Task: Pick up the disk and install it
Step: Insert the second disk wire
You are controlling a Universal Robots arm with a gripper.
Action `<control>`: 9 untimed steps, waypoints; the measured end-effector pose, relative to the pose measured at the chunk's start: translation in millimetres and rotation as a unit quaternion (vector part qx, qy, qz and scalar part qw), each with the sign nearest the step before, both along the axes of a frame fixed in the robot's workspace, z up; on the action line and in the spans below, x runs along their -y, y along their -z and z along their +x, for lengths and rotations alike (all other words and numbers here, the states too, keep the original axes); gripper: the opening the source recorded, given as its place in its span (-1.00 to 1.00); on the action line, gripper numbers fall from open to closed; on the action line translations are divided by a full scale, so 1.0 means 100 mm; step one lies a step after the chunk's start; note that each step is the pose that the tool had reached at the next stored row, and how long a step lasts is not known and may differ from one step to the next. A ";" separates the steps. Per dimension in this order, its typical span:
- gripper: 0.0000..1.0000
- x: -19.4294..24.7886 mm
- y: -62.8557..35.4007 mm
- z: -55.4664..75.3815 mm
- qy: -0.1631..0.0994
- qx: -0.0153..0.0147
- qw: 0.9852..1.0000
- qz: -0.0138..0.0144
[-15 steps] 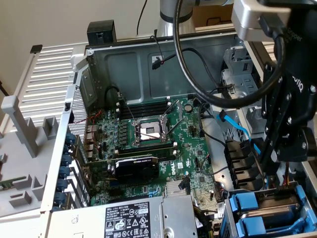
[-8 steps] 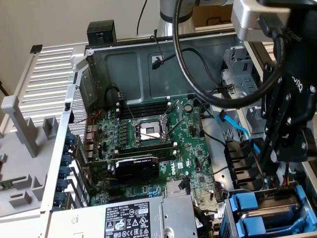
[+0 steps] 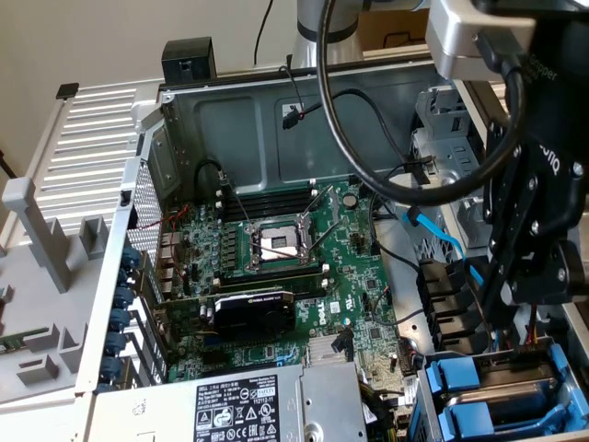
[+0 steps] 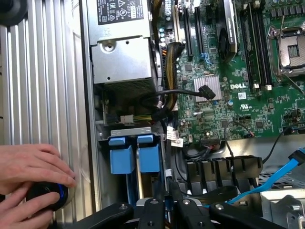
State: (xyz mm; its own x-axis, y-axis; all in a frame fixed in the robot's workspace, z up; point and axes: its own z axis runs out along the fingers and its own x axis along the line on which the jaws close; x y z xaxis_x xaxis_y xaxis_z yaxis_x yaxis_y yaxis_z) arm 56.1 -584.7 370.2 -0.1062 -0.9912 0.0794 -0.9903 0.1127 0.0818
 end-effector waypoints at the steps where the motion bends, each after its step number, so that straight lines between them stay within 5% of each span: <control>1: -0.67 0.005 0.001 0.00 0.000 0.000 1.000 0.000; 9: -0.67 0.024 0.031 0.00 0.000 0.000 1.000 0.000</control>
State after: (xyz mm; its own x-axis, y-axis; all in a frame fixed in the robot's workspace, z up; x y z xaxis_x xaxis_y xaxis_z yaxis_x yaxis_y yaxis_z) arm 56.0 -587.1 367.1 -0.1064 -0.9911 0.0796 -0.9902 0.1128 0.0820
